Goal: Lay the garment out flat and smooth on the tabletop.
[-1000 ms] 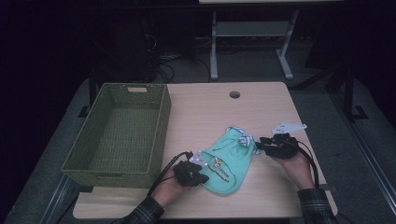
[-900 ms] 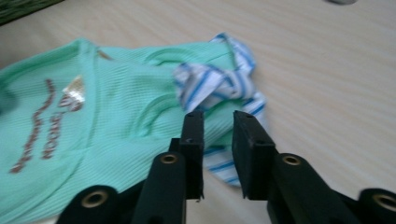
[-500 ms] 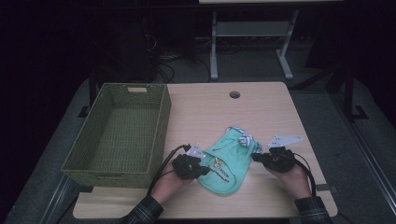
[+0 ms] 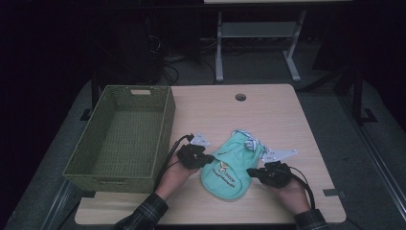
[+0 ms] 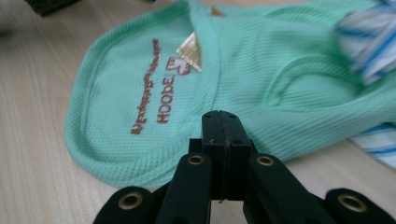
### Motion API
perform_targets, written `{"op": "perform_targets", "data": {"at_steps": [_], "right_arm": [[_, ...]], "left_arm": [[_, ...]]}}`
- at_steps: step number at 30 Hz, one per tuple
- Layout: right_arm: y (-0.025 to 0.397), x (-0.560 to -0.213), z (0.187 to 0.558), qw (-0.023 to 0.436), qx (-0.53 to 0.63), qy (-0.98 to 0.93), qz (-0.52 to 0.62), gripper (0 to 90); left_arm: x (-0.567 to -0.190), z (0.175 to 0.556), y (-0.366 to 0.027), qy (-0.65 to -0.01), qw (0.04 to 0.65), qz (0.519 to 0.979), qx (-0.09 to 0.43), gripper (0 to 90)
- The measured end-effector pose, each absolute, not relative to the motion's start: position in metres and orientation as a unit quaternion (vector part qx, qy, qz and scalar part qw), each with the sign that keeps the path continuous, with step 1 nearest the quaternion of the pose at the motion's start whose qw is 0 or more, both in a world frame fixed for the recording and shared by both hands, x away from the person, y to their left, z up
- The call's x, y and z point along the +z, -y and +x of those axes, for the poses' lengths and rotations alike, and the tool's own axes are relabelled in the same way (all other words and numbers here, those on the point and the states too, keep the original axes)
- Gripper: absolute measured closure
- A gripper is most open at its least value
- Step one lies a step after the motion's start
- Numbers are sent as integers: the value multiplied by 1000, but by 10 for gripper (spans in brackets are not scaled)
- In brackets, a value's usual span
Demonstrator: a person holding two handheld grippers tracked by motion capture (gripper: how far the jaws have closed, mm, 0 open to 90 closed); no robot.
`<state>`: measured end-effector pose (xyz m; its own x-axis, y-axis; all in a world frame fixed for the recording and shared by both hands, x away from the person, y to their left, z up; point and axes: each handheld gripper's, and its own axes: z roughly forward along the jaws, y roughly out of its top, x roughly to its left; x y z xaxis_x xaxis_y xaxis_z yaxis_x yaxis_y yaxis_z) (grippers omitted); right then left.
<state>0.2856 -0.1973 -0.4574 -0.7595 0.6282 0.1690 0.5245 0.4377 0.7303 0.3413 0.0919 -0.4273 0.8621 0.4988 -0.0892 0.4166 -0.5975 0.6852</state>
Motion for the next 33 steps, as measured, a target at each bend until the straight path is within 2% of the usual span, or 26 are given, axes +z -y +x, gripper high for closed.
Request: {"op": "perform_targets", "data": {"at_steps": [7, 16, 20, 33], "right_arm": [[188, -464, 282, 57, 384, -858, 336, 898], [186, -468, 283, 59, 366, -869, 328, 897], [187, -468, 283, 57, 364, -870, 329, 897], [205, -466, 289, 75, 349, -867, 349, 894]], "left_arm": [[-431, 362, -77, -269, 376, 885, 58, 894], [-451, 380, -60, -270, 347, 896, 60, 894], [-456, 380, -58, -267, 327, 905, 58, 894], [-458, 367, -58, -249, 317, 914, 40, 894]]}}
